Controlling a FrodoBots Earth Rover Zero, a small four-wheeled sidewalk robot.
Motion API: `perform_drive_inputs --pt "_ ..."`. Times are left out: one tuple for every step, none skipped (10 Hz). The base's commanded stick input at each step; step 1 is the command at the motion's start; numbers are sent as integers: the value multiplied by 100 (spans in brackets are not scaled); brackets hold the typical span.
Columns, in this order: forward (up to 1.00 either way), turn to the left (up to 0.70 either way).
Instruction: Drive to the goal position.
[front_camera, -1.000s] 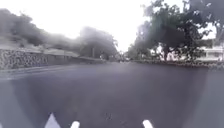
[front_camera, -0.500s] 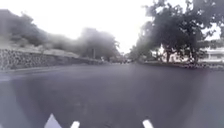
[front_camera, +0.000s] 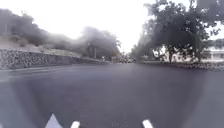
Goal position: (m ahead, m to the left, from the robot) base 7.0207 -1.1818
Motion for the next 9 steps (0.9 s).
perform_drive_inputs --pt "70 0" --pt "70 0" --pt "70 0" --pt "70 0" --pt "70 0" --pt "70 0" --pt "70 0" --pt "70 0" --pt "70 0"
